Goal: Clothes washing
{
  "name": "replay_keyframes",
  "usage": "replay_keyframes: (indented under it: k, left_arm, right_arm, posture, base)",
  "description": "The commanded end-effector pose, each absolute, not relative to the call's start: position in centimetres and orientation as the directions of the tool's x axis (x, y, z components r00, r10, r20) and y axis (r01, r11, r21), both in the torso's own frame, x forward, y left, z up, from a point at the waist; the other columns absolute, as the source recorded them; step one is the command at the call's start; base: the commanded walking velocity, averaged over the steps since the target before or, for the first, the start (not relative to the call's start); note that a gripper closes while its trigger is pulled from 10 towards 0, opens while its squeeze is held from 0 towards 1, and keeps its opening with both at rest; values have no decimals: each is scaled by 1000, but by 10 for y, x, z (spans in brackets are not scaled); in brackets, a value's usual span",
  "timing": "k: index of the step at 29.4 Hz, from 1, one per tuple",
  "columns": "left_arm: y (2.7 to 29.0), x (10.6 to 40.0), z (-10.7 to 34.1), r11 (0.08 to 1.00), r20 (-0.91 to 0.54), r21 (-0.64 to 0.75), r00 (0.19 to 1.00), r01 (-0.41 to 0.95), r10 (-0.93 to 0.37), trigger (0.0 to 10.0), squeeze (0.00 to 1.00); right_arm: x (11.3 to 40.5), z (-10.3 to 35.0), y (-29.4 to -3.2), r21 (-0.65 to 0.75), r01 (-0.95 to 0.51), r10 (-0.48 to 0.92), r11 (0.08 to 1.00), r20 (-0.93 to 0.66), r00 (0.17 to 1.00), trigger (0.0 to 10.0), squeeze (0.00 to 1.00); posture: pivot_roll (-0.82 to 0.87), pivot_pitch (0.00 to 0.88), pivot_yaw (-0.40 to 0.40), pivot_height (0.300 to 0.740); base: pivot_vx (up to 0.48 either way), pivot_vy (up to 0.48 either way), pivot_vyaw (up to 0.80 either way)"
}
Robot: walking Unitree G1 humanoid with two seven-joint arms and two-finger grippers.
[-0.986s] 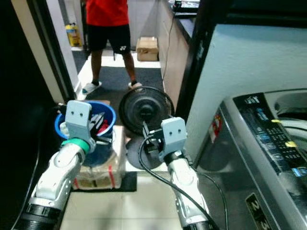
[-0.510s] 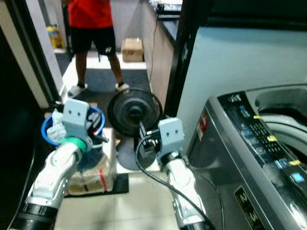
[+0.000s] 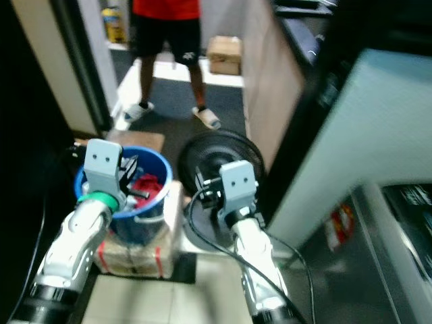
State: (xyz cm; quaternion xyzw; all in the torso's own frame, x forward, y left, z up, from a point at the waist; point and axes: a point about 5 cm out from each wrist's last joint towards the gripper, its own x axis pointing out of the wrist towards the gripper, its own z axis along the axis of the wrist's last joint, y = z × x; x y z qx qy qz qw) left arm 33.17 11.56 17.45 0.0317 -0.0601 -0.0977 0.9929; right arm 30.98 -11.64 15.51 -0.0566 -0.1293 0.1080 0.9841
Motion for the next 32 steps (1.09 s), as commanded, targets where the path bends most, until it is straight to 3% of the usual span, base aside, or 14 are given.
replay_keyframes:
  k: [1,9,16,21,32]
  left_arm:
    - [112,330,169,977,91,70,974,202,-208,10000,0]
    - [112,330,163,975,55,76,976,207,-211,10000,0]
    - [121,329,135,981,-65,-29,979,191,-193,10000,0]
    - [131,326,120,990,-93,27,987,137,-134,10000,0]
    - [132,326,122,990,-73,33,988,138,-135,10000,0]
  right_arm:
    - [310,152,-121,-132,-179,206,975,232,951,10000,0]
    - [310,150,-121,-110,-186,207,976,226,952,10000,0]
    - [309,129,-125,-90,-173,185,981,150,971,10000,0]
    - [304,116,-124,-93,-186,195,978,110,975,10000,0]
    - [306,118,-120,-96,-206,217,974,122,968,10000,0]
  posture:
    - [22,0,43,740]
    - [24,0,43,740]
    - [24,0,42,740]
    - [24,0,42,740]
    - [24,0,42,740]
  base:
    - [270,0,0]
    - [0,0,0]
    - [0,0,0]
    - [0,0,0]
    - [-52,0,0]
